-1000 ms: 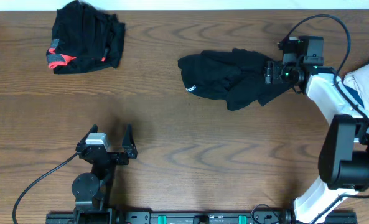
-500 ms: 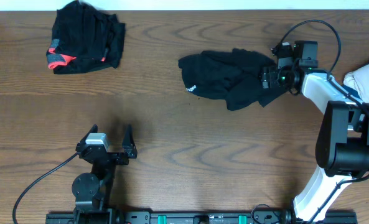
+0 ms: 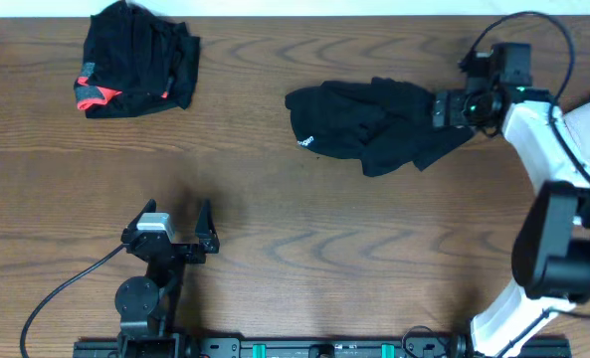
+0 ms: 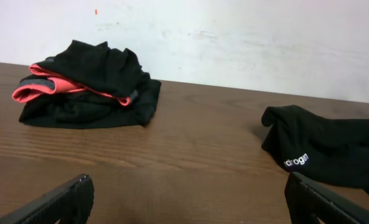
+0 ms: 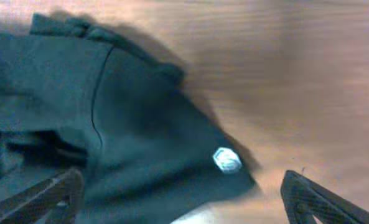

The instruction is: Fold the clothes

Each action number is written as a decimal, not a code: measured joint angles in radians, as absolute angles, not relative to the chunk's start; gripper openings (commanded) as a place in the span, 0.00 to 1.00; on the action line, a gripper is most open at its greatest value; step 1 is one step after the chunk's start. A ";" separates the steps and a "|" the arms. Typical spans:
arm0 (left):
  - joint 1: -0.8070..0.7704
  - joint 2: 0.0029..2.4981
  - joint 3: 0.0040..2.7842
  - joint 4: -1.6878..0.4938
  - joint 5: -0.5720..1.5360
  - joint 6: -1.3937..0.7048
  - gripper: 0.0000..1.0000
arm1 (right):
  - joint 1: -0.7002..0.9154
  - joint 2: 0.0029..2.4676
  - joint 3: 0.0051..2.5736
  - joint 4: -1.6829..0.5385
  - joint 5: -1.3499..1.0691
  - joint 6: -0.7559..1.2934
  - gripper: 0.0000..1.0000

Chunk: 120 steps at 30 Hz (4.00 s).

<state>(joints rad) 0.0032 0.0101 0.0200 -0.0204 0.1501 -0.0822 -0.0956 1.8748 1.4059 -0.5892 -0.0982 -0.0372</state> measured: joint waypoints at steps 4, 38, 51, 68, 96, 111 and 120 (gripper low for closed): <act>0.003 0.010 0.020 -0.020 0.150 -0.082 0.98 | -0.130 1.813 1.415 -0.678 -0.025 0.005 0.99; 0.003 0.010 0.020 -0.020 0.150 -0.082 0.98 | -0.234 1.993 1.254 -0.459 -0.335 0.045 0.83; 0.003 0.010 0.020 -0.020 0.150 -0.082 0.98 | -0.229 2.009 1.253 -0.428 -0.356 0.050 0.61; 0.003 0.010 0.020 -0.020 0.150 -0.082 0.98 | -0.208 2.011 1.253 -0.401 -0.384 0.072 0.01; 0.003 0.010 0.020 -0.020 0.150 -0.082 0.98 | 0.455 1.573 1.253 -0.376 -0.575 0.211 0.01; 0.003 0.010 0.020 -0.020 0.150 -0.082 0.98 | 0.646 1.573 1.253 -0.313 -0.563 0.339 0.44; 0.003 0.010 0.020 -0.020 0.150 -0.082 0.98 | 0.604 1.570 1.253 -0.353 -0.456 0.321 0.61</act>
